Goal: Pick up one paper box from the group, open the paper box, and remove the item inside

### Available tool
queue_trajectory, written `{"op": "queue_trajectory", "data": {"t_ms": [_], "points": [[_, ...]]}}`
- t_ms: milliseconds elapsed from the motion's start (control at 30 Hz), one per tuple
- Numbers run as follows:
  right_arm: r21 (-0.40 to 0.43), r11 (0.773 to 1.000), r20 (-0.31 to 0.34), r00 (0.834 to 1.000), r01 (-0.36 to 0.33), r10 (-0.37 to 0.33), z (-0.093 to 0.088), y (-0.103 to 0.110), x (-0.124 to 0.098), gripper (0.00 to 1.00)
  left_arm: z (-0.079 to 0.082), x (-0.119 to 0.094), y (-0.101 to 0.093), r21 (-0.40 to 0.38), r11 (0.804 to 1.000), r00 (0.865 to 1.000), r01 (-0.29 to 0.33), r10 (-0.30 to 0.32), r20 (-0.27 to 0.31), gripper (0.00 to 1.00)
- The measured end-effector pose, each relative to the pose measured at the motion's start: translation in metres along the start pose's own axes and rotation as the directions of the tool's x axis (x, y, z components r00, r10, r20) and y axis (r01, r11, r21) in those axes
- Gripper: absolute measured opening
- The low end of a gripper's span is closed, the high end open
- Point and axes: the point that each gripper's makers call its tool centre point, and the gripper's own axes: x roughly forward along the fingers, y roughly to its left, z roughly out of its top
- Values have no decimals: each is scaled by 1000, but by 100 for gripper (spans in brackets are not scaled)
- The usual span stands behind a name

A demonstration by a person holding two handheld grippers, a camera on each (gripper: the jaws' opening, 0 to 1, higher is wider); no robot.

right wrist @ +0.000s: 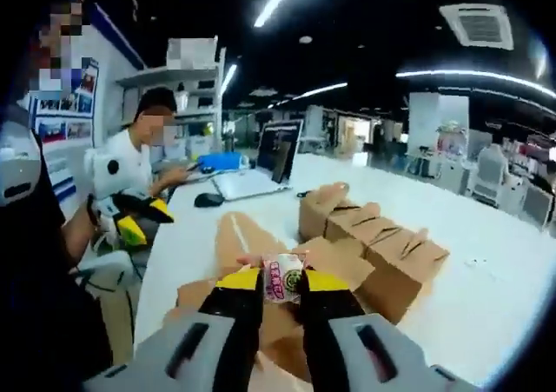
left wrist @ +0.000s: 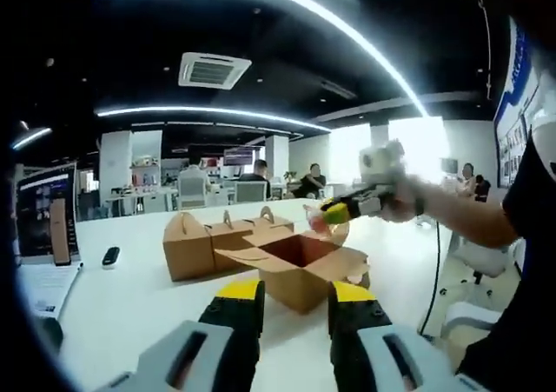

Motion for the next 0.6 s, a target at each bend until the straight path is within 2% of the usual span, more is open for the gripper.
{"op": "queue_trajectory", "data": {"t_ms": [67, 167, 267, 433, 500, 567, 600], "points": [[60, 998, 84, 996, 34, -39, 7, -5, -15, 18, -2, 1, 0, 9, 1000, 1000, -4, 4, -10, 31], [95, 994, 192, 979, 56, -74, 17, -4, -36, 18, -5, 1, 1, 20, 1000, 1000, -10, 10, -19, 31], [144, 985, 290, 948, 94, -133, 22, -6, -67, 18, -6, 3, -1, 30, 1000, 1000, 1, 0, -16, 31], [196, 973, 355, 916, 122, -186, 19, -2, -103, 18, -1, 6, -2, 26, 1000, 1000, 9, -9, 4, 31], [232, 964, 395, 893, 128, -213, 17, 1, -115, 18, 1, 6, -2, 13, 1000, 1000, 15, -15, 19, 31], [252, 958, 405, 884, 137, -233, 10, 3, -125, 18, -1, 7, -1, -6, 1000, 999, 14, -14, 29, 31], [249, 954, 401, 879, 169, -260, 4, 2, -133, 18, -2, 8, 0, -14, 1000, 999, 11, -10, 31, 31]]}}
